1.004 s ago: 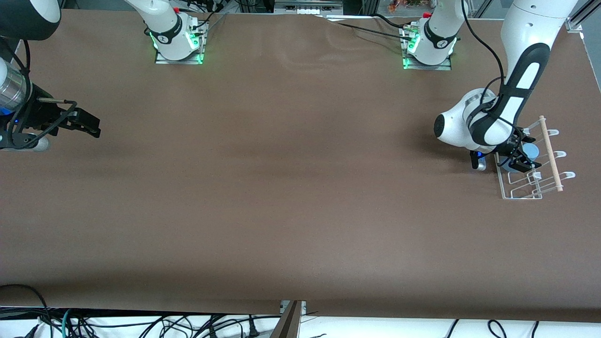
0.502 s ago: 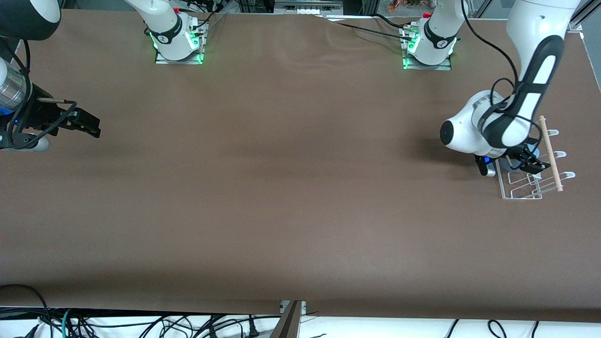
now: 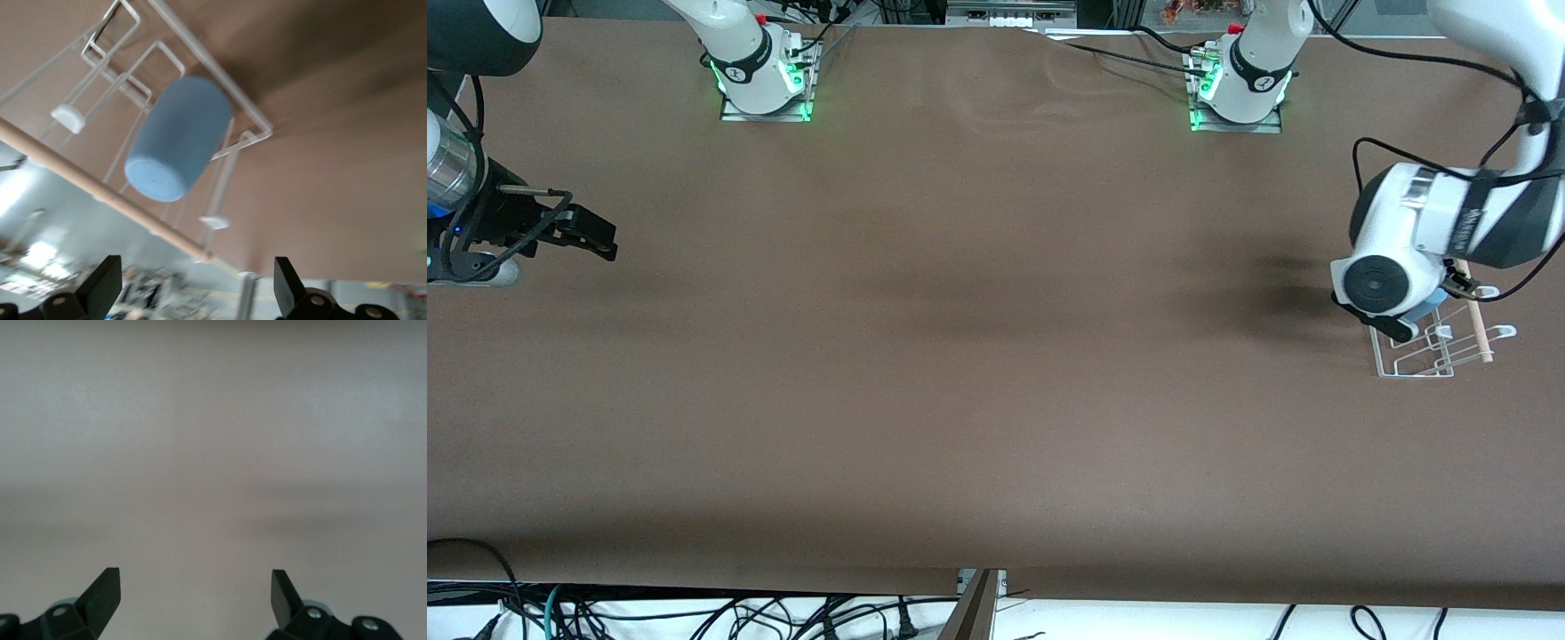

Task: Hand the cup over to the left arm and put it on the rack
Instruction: 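Open the left gripper and raise it away from the rack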

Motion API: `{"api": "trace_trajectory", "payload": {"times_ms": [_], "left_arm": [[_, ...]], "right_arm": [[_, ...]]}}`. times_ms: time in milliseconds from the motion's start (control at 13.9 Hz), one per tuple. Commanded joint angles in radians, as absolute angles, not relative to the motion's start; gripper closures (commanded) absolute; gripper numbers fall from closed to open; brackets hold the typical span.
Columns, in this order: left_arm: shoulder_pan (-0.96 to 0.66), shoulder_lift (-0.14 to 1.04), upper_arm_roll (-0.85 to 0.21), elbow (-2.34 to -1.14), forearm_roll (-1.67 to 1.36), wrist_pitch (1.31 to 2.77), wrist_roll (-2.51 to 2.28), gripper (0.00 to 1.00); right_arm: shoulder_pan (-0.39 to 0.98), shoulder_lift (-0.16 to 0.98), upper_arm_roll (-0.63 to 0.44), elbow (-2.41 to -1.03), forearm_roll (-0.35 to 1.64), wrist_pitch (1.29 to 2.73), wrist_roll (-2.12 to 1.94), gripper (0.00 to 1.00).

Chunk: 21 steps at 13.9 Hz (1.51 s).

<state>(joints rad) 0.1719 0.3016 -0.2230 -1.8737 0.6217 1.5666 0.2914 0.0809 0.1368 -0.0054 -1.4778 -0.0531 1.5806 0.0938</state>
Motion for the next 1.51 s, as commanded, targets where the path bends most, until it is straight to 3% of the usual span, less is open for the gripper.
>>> {"api": "trace_trajectory", "payload": {"times_ms": [0,215,717,861,1076,1219,1435], "left_arm": [[0.181,0.311,-0.229,-1.775,0.406,1.528,0.18,0.0],[0.181,0.282,-0.229,-1.698,0.172,1.526,0.055,0.0],[0.176,0.279,-0.261,-1.369,0.087,1.453,0.048,0.0],[0.176,0.284,-0.261,-1.322,0.087,1.457,0.052,0.0],[0.167,0.287,-0.25,-1.341,0.063,1.523,0.041,0.0],[0.115,0.18,-0.207,-1.46,0.043,1.577,0.031,0.0],[-0.053,0.008,-0.021,-1.71,-0.014,1.785,0.032,0.0]], "right_arm": [[0.071,0.144,-0.002,-1.454,-0.037,1.568,0.08,0.0],[0.071,0.146,-0.002,-1.454,-0.037,1.568,0.08,0.0],[0.072,0.146,-0.002,-1.454,-0.037,1.568,0.08,0.0],[0.072,0.146,-0.002,-1.454,-0.037,1.568,0.08,0.0],[0.072,0.146,-0.002,-1.454,-0.037,1.568,0.08,0.0],[0.072,0.146,-0.002,-1.453,-0.037,1.568,0.08,0.0],[0.072,0.146,-0.002,-1.454,-0.037,1.568,0.08,0.0]]}}
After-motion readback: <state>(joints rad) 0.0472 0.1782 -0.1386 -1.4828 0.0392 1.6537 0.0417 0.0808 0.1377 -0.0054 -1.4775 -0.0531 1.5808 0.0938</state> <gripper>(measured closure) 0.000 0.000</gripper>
